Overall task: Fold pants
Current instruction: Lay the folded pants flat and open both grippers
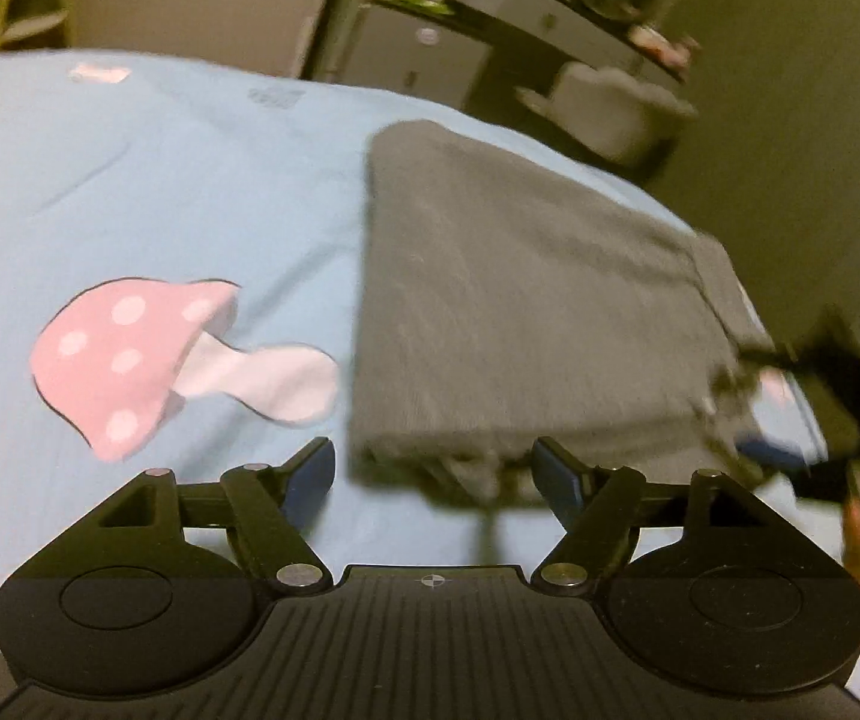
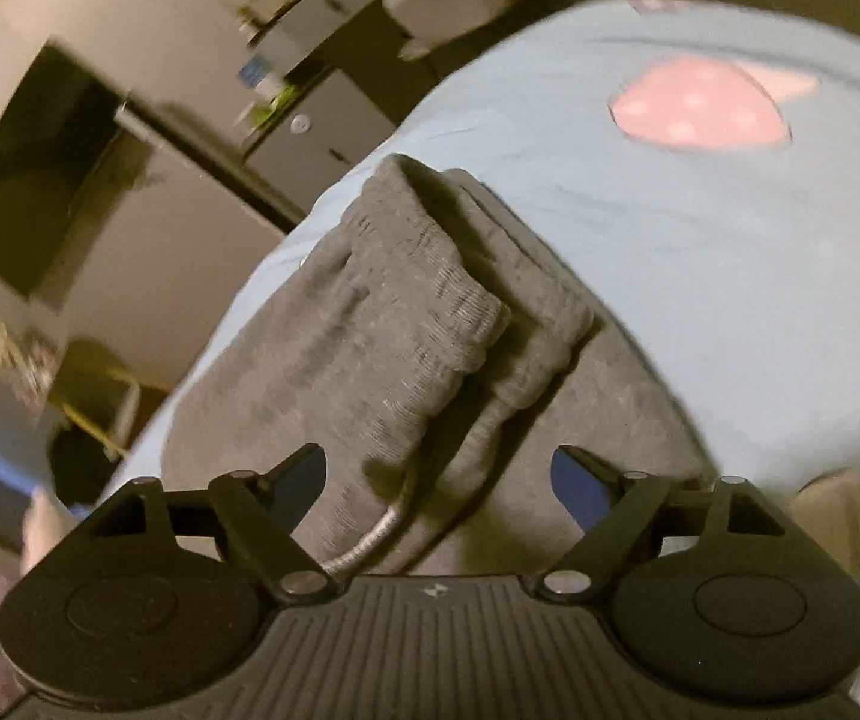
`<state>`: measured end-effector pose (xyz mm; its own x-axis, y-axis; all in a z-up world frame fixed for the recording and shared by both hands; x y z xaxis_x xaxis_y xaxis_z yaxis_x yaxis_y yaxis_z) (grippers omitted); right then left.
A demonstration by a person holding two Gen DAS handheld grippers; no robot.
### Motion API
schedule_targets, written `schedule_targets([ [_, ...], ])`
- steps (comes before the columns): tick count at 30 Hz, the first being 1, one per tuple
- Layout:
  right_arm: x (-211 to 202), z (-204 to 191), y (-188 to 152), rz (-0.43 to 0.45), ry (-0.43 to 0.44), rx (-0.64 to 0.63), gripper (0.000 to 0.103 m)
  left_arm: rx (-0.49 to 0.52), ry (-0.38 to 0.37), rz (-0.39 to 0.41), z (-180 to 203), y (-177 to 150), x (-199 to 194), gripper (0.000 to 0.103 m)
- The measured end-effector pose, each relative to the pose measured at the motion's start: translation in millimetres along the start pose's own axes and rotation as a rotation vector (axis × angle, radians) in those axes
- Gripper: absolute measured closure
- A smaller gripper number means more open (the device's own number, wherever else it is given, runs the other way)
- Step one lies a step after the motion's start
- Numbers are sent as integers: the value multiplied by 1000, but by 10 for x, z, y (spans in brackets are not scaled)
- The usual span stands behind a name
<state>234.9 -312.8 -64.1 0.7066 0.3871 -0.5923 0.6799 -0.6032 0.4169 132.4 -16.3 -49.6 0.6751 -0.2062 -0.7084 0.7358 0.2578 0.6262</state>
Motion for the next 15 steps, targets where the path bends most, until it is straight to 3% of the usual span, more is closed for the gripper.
schedule_targets([
  [3, 55, -42, -11, 18, 8, 18, 21, 92, 15, 18, 67, -84, 3, 25],
  [6, 117, -54, -4, 34, -11, 21, 28, 76, 89, 54, -44, -46, 123, 31],
  [8, 167, -13, 39, 38, -34, 38, 55, 20, 102, 24, -153, -48, 207, 33],
  [11, 177, 33, 44, 40, -41, 69, 55, -84, 49, 7, -273, -57, 218, 36],
  [15, 280, 55, 101, 66, -59, 104, 48, -80, 44, 37, -290, -64, 223, 36],
])
Point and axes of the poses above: each gripper's, at about its wrist camera, not at the fingertips, and x roughly the way its jaws point, z to its right, y to its top, the point moved 10 cm from there along x, roughly the way its jaws point, and after that the axes turned 3 degrees about y, right-handed, at the moved point
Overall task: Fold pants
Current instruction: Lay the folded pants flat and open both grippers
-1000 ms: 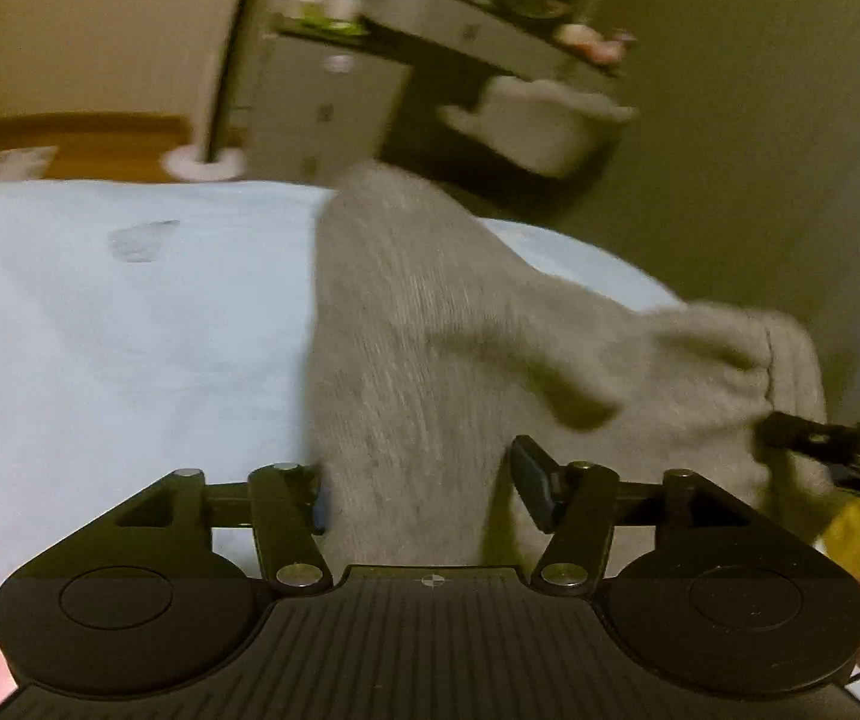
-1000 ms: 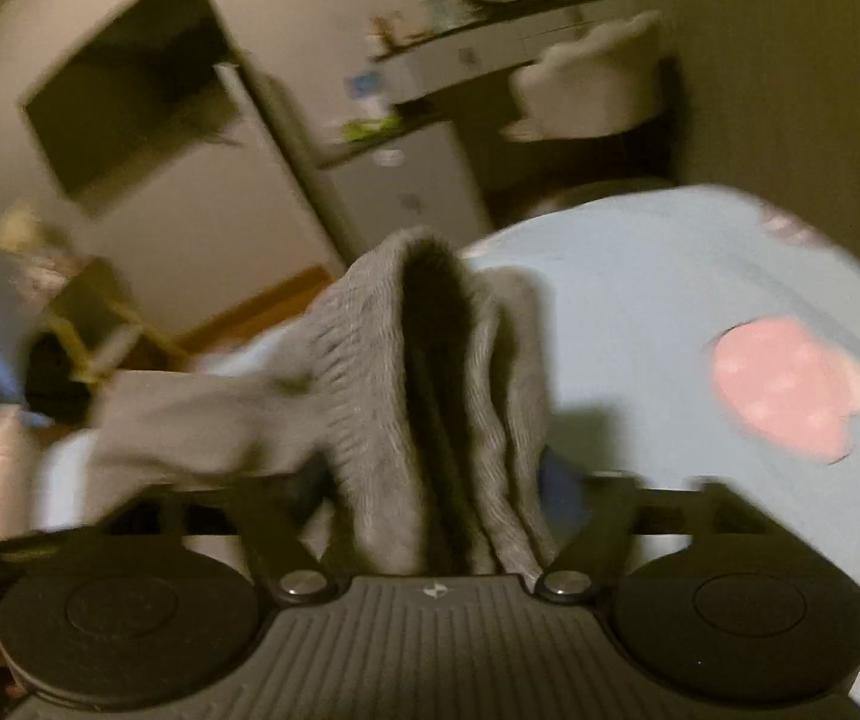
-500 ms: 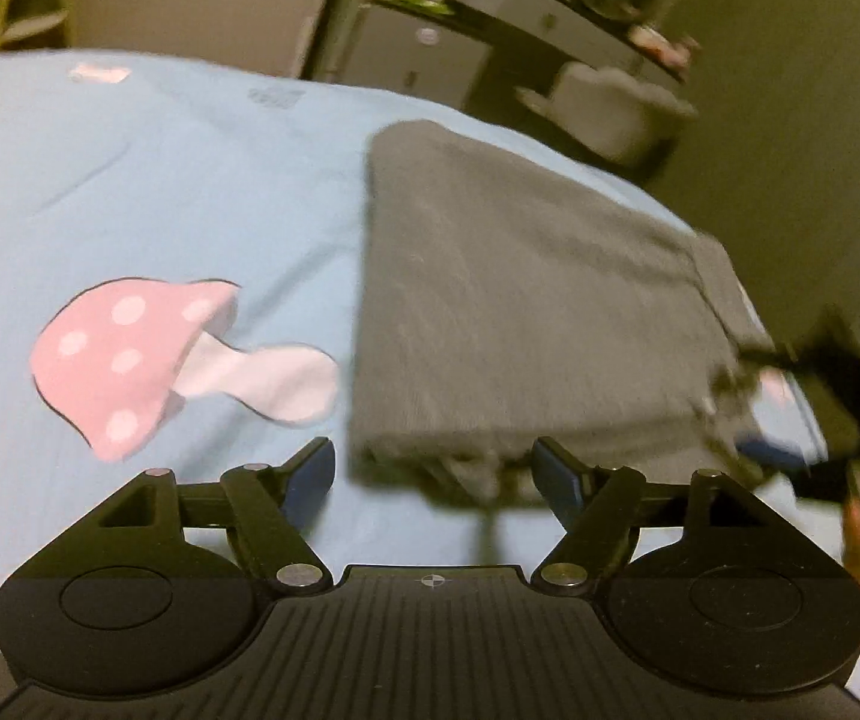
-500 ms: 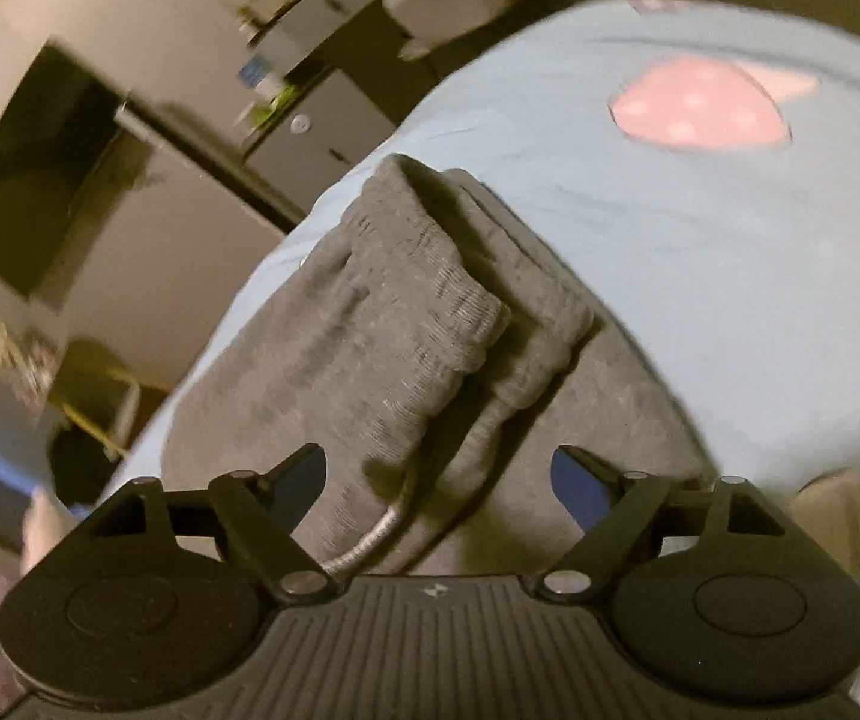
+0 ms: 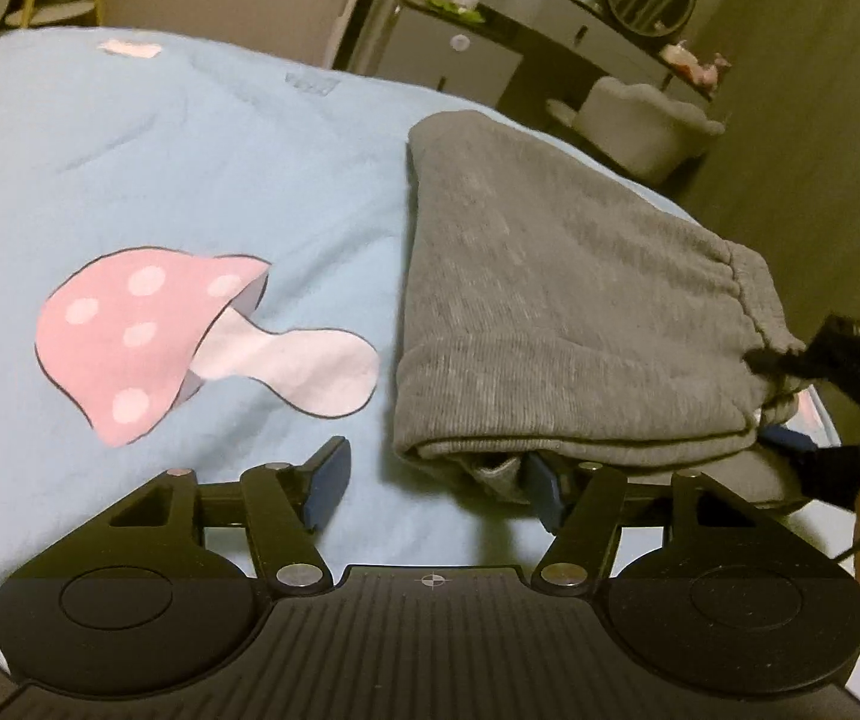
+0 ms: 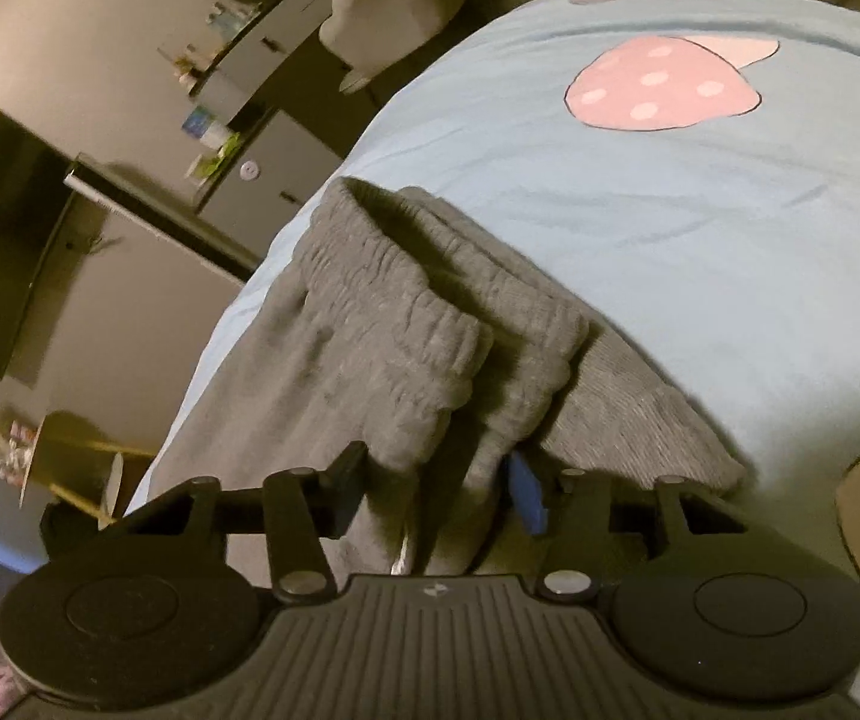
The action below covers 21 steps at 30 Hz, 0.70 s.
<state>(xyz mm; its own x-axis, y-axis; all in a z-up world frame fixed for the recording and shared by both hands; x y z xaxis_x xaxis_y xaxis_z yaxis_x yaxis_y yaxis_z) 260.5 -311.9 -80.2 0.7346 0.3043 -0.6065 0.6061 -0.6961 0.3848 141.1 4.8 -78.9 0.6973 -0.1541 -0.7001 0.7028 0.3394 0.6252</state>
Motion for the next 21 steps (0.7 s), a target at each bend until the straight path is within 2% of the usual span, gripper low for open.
schedule_targets([
  [3, 107, 21, 51, 4, 8, 77, 47, 27, 13, 16, 6, -37, -9, 33],
  [5, 143, 44, 58, 3, -3, 94, 58, 14, 12, 12, -10, -33, -8, 32],
  [7, 156, 15, 55, -11, -46, 28, 67, -1, 7, 5, -23, -37, -25, 32],
  [9, 88, -122, 44, 6, -77, -104, 75, -12, 5, 1, -32, -38, -33, 32],
  [11, -44, -241, 39, 33, -54, -148, 80, -21, 4, -1, -51, -42, -44, 32],
  [13, -179, -263, 56, 58, 14, -133, 80, -41, -3, -9, -79, -28, -30, 32],
  [14, -206, -217, 57, 57, 19, -127, 80, -47, -7, -12, -96, -27, -23, 31],
  [16, -154, -34, 53, 45, -28, -146, 80, -43, -6, -13, -93, -31, -15, 30],
  [18, -1, 125, 13, 17, -97, -242, 78, -24, -5, -9, -81, -44, -13, 28],
  [20, 85, 143, -51, 3, -100, -332, 76, 0, 4, -7, -68, -59, -24, 27],
  [21, 55, 140, -63, 2, -102, -336, 75, 4, 6, -7, -71, -64, -40, 27],
])
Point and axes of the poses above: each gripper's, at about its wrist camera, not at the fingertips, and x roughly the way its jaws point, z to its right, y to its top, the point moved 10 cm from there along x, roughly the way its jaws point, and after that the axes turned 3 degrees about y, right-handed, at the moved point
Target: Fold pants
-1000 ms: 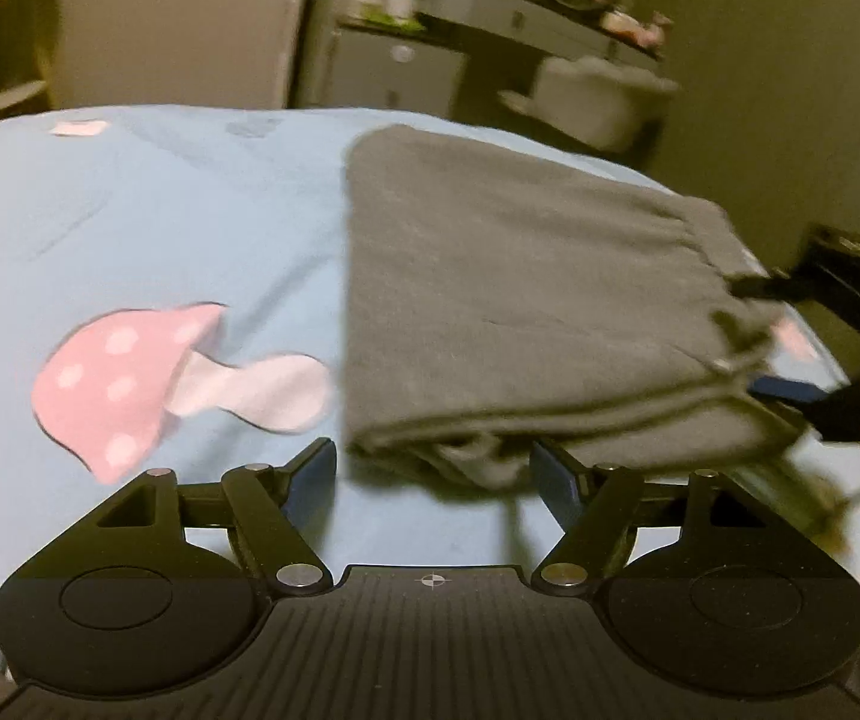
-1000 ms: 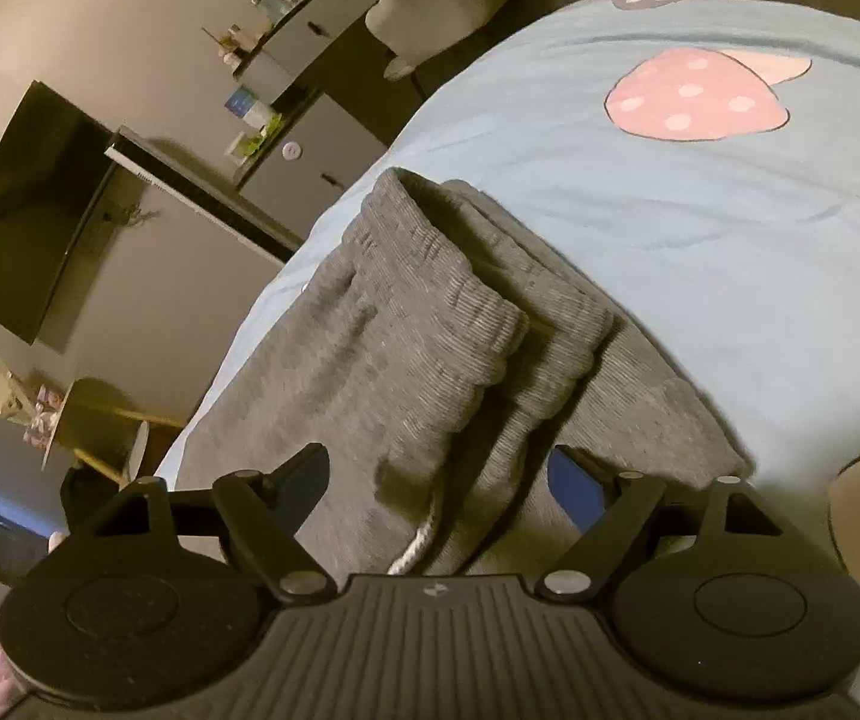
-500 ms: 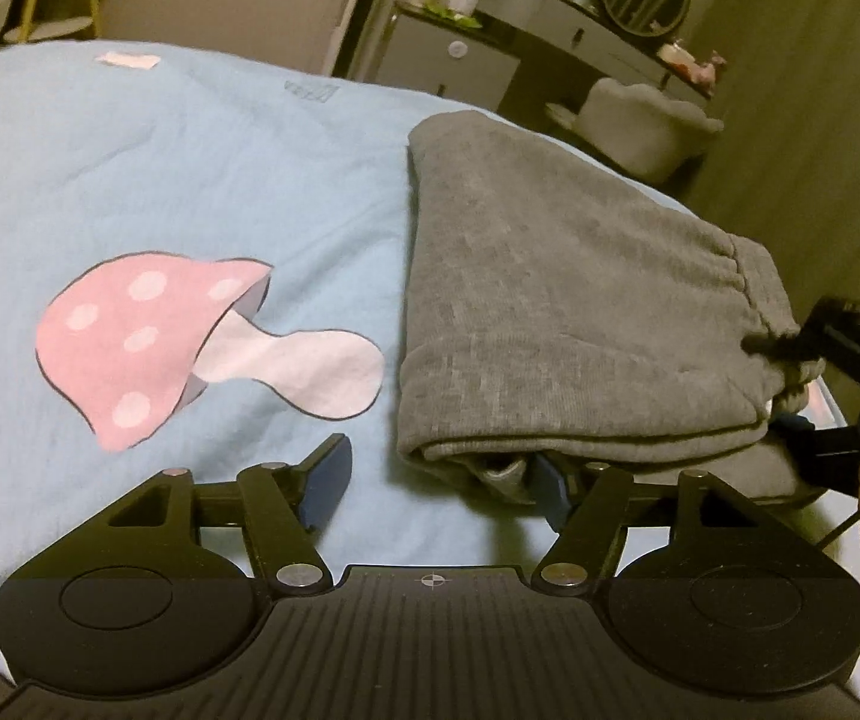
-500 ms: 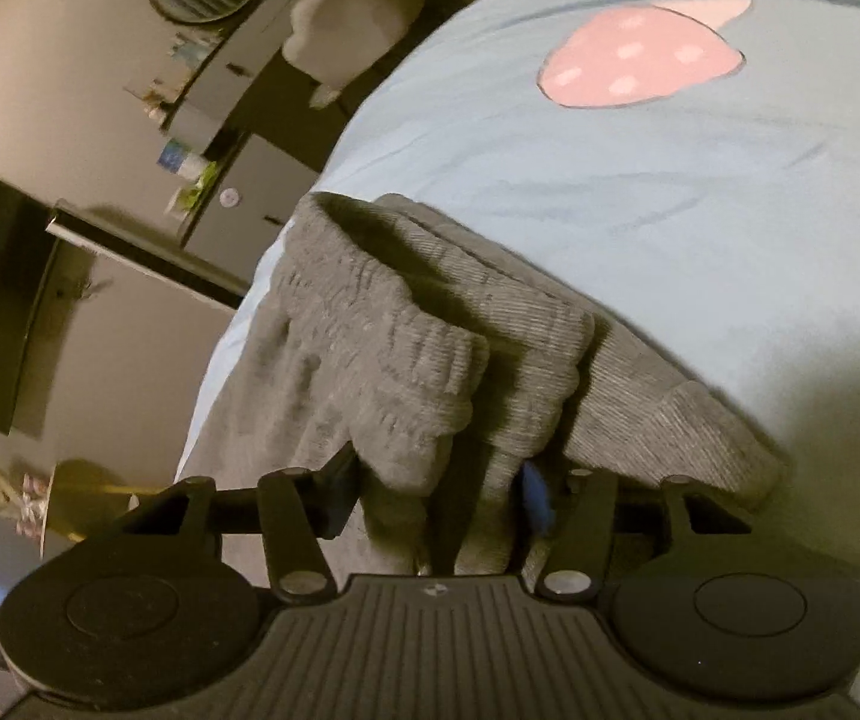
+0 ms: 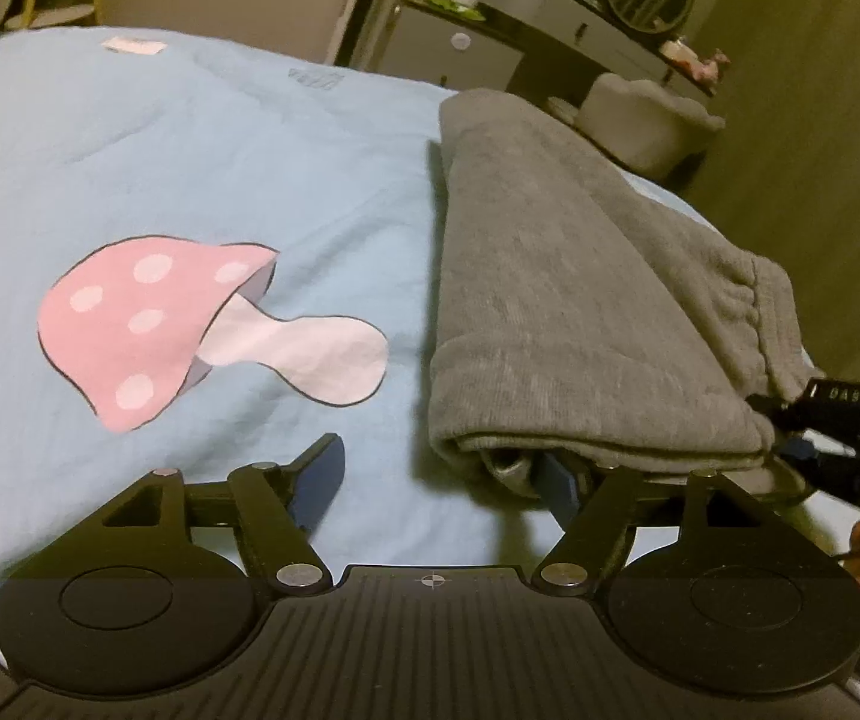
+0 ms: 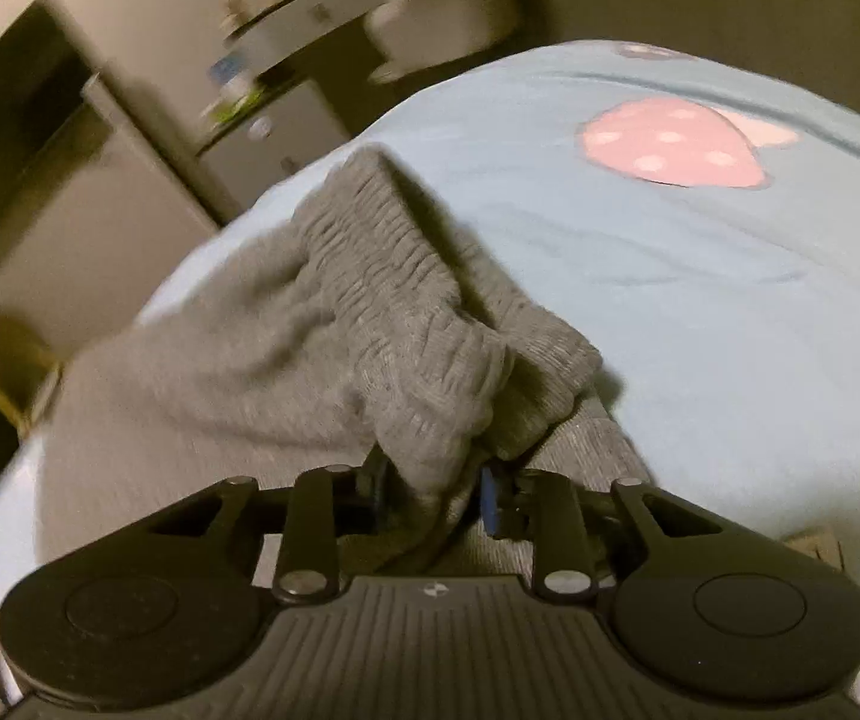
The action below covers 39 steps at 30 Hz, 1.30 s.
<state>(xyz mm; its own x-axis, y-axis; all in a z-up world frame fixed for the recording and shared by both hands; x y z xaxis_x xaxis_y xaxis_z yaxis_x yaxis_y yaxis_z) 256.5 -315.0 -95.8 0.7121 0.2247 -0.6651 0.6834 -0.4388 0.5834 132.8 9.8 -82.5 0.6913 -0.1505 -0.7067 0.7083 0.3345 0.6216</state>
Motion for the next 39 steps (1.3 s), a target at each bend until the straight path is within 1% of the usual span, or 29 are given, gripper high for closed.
schedule_targets([
  [2, -56, -18, 10, -41, 2, 42, 64, -23, -9, -7, -15, 0, -77, 30],
  [3, -101, -10, 23, -51, 3, 60, 61, -41, -26, -3, -16, 15, -142, 32],
  [5, -262, 17, 65, -41, 1, 83, 52, -59, -69, 20, 6, 82, -288, 32],
  [7, -484, -4, 104, 8, -10, 55, 51, -81, -117, 91, 31, 201, -479, 29],
  [8, -585, -31, 129, 37, -6, 17, 52, -86, -127, 126, 45, 257, -547, 28],
  [9, -654, -55, 144, 59, -12, -14, 53, -81, -126, 153, 64, 312, -584, 24],
  [10, -713, -100, 153, 81, -17, -52, 54, -68, -116, 167, 84, 353, -586, 19],
  [11, -747, -160, 159, 94, -20, -88, 61, -54, -96, 180, 99, 382, -557, 17],
  [13, -740, -278, 160, 109, -32, -167, 70, -13, -17, 168, 100, 402, -426, 16],
  [15, -653, -386, 124, 98, -42, -240, 74, -4, 62, 152, 36, 410, -284, 16],
  [16, -600, -424, 103, 93, -49, -269, 74, -16, 87, 134, -18, 399, -231, 16],
  [17, -521, -435, 72, 78, -65, -298, 74, -25, 95, 110, -63, 369, -179, 16],
  [19, -392, -385, -15, 30, -127, -322, 74, -1, 103, 72, -99, 290, -119, 16],
  [20, -335, -337, -69, 3, -150, -322, 74, 10, 108, 72, -180, 220, -147, 16],
  [22, -298, -282, -143, -26, -149, -320, 74, 22, 111, 75, -195, 184, -177, 15],
  [25, -419, -268, -210, -41, -167, -363, 68, 27, 123, 80, -190, 152, -213, 14],
  [27, -526, -256, -318, -64, -157, -394, 67, 39, 138, 81, -160, 107, -263, 13],
  [28, -588, -247, -415, -86, -134, -403, 60, 45, 146, 79, -149, 72, -287, 12],
  [29, -638, -248, -506, -106, -113, -413, 47, 56, 148, 71, -115, 39, -303, 11],
  [30, -697, -251, -613, -123, -89, -433, 41, 75, 138, 53, -80, -4, -305, 10],
  [31, -758, -254, -727, -136, -72, -462, 32, 91, 126, 24, -51, -66, -299, 10],
  [33, -850, -263, -943, -160, -72, -528, 24, 116, 114, -23, 46, -198, -303, 10],
  [34, -893, -269, -1027, -168, -78, -556, 18, 130, 117, -36, 89, -257, -307, 9],
  [35, -916, -274, -1090, -171, -84, -573, 15, 152, 128, -50, 141, -318, -311, 8],
  [37, -972, -326, -1170, -177, -83, -600, 15, 204, 159, -67, 221, -426, -338, 7],
  [39, -1006, -388, -1170, -157, -72, -604, 8, 249, 179, -71, 280, -507, -366, 5],
])
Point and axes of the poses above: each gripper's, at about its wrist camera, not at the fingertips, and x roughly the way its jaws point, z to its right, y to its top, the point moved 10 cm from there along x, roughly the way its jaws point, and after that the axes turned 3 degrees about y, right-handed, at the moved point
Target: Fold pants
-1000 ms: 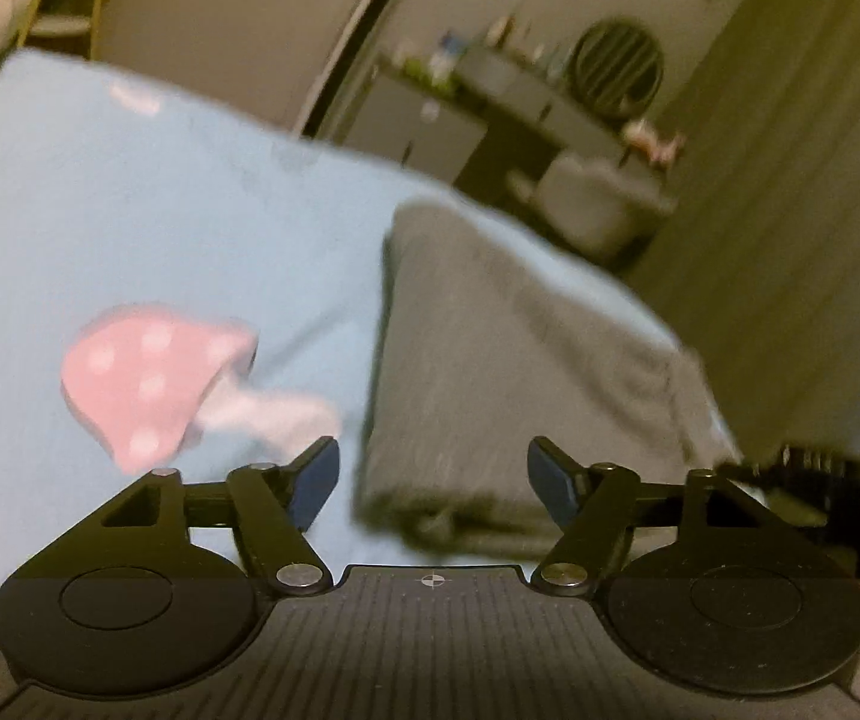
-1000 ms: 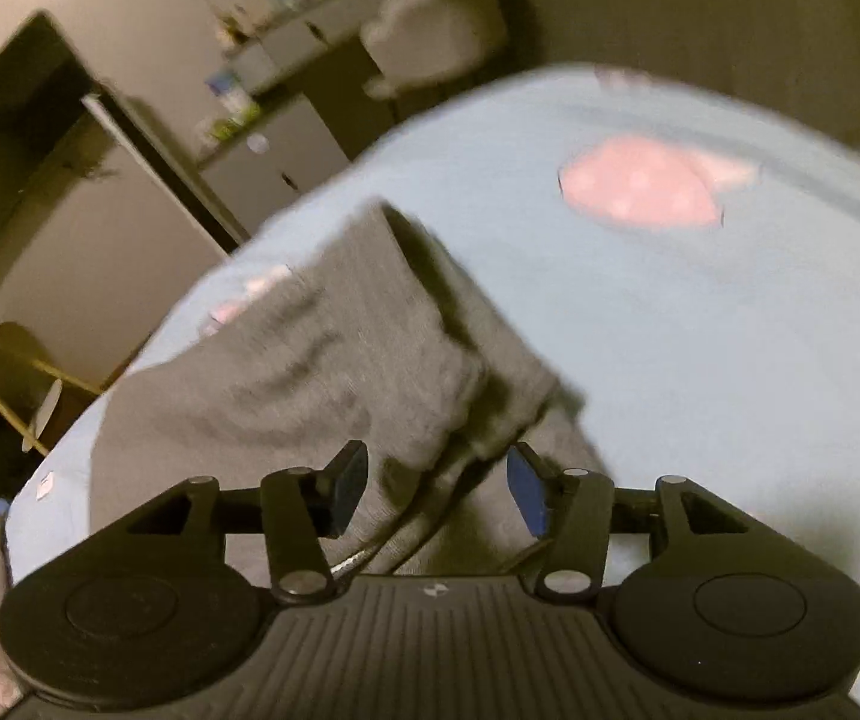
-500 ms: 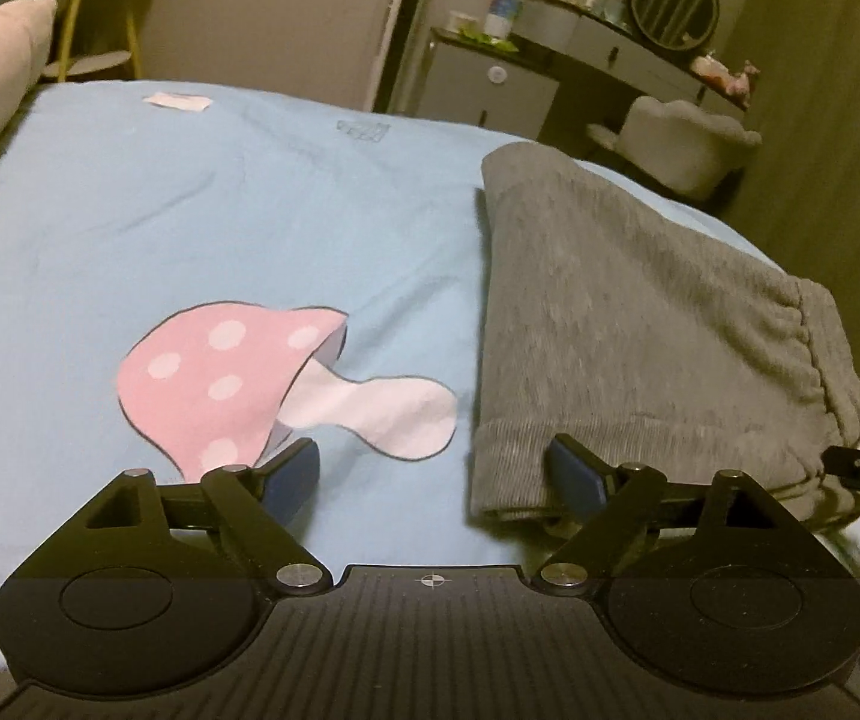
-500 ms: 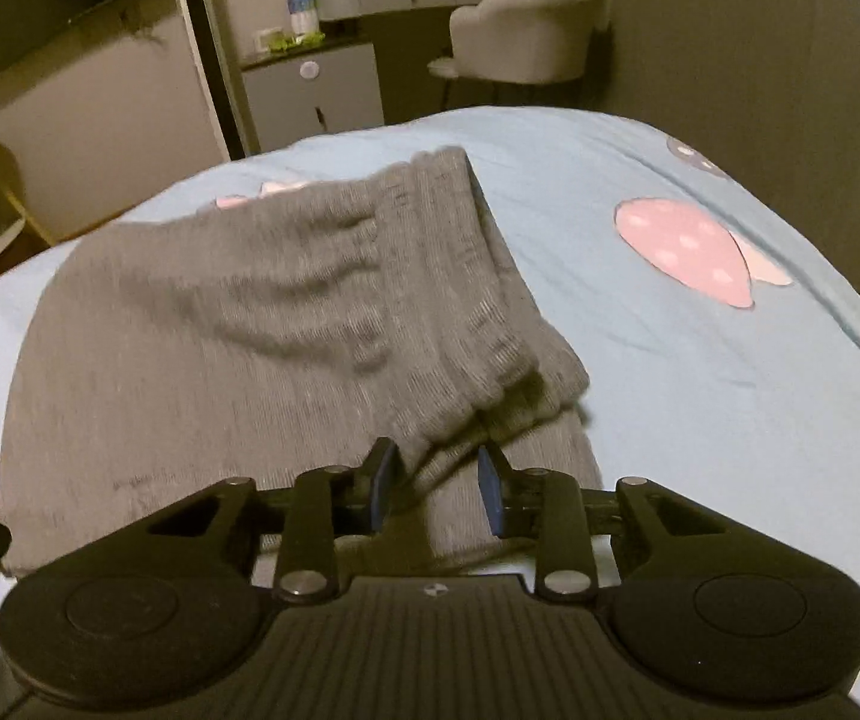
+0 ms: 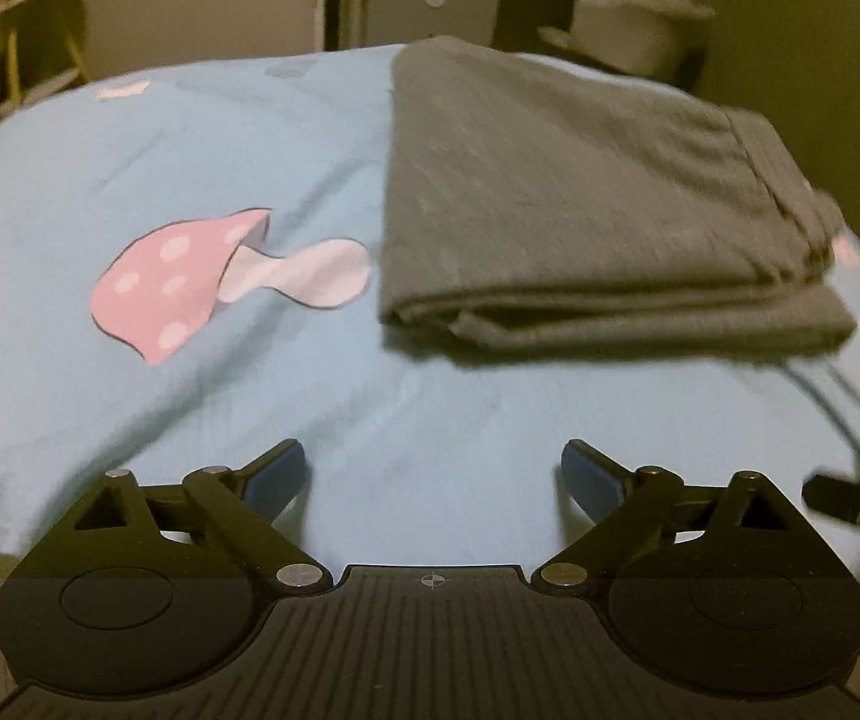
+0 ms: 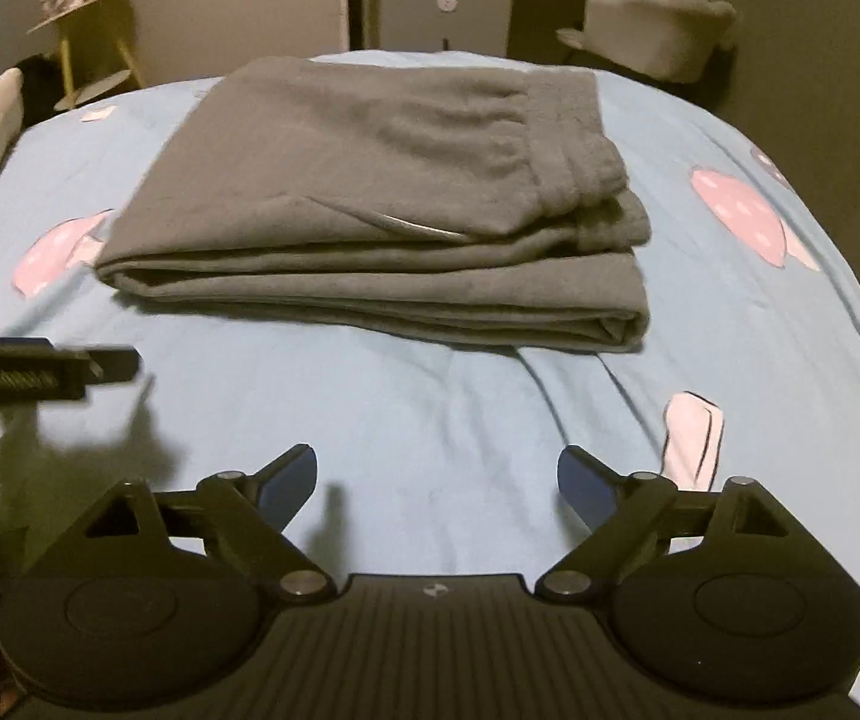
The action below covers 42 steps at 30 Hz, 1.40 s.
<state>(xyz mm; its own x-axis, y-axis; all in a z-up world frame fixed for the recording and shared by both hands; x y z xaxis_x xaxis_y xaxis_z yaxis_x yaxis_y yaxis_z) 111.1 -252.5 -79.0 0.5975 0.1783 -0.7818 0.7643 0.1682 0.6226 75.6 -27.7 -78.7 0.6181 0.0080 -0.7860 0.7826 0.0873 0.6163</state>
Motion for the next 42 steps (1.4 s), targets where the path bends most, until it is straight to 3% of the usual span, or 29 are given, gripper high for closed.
schedule_targets([
  [10, -35, -26, -3, 45, -14, 32, 6, 79, 48, -2, 88, -165, -162, 3],
  [42, -22, -27, -19, 49, -30, 20, 6, 30, 17, -33, 66, -197, -138, 2],
])
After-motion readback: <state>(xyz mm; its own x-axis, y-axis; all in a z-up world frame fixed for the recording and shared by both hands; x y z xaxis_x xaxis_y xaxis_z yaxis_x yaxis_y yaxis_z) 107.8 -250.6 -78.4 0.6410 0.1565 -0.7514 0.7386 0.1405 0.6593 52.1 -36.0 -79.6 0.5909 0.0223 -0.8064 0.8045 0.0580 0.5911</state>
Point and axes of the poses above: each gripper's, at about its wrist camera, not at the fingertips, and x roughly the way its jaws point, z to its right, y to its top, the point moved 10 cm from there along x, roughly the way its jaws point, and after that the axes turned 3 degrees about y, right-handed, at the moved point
